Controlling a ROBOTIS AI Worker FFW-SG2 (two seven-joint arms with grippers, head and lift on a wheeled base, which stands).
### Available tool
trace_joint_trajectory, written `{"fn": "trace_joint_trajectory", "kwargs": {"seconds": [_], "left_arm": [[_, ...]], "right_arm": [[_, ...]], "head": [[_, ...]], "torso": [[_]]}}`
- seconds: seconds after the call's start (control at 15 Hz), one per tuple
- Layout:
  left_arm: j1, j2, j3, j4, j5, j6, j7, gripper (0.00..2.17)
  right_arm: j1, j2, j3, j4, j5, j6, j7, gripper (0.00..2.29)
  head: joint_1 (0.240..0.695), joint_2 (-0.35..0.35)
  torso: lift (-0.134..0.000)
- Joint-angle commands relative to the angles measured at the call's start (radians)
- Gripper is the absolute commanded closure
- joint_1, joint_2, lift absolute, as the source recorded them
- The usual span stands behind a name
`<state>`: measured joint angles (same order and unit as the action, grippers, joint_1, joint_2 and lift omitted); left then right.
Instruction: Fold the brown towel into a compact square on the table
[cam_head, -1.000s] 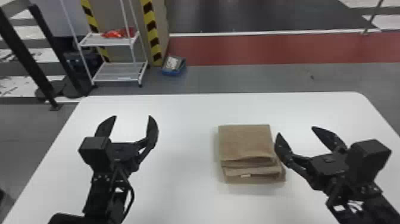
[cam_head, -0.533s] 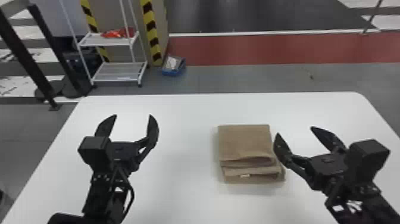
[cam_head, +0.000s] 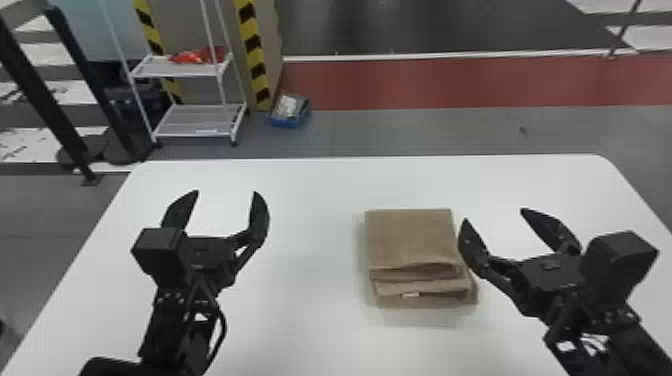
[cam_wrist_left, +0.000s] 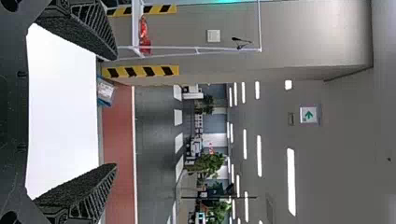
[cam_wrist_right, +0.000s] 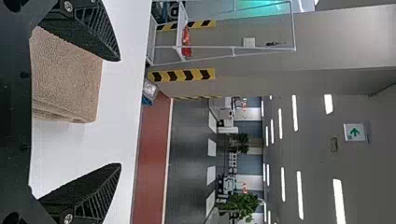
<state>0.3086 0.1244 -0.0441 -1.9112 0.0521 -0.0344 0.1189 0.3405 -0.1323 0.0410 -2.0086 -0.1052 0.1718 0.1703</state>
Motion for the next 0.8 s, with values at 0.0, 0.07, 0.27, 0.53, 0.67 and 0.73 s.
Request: {"fn": "trace_joint_trajectory", "kwargs": {"seconds": [0.0, 0.07, 0.27, 0.53, 0.67, 0.73], "left_arm": [[0.0, 0.0, -0.006, -0.002, -0.001, 0.0, -0.001, 0.07], [0.0, 0.0, -0.006, -0.003, -0.001, 0.0, 0.001, 0.07], [0.0, 0.0, -0.006, -0.003, -0.001, 0.0, 0.001, 0.07], [0.0, 0.001, -0.006, -0.003, -0.001, 0.0, 0.001, 0.07], [0.0, 0.001, -0.005, -0.005, -0.001, 0.0, -0.001, 0.07], [0.0, 0.001, -0.005, -0.005, -0.001, 0.0, -0.001, 0.07]], "right_arm": [[0.002, -0.001, -0.001, -0.004, -0.005, -0.001, 0.0, 0.08], [0.003, -0.001, -0.001, -0.006, -0.005, -0.001, 0.0, 0.08], [0.003, -0.001, -0.001, -0.006, -0.007, -0.001, 0.0, 0.08], [0.003, -0.001, 0.0, -0.006, -0.007, -0.004, 0.0, 0.08], [0.002, -0.001, 0.0, -0.006, -0.007, -0.001, 0.0, 0.08], [0.002, -0.001, 0.0, -0.006, -0.007, -0.004, 0.0, 0.08]], "head": [[0.695, 0.072], [0.695, 0.071], [0.695, 0.067], [0.695, 0.067], [0.695, 0.067], [0.695, 0.068]], "torso": [[-0.113], [-0.113], [-0.113], [-0.113], [-0.113], [-0.113]]}}
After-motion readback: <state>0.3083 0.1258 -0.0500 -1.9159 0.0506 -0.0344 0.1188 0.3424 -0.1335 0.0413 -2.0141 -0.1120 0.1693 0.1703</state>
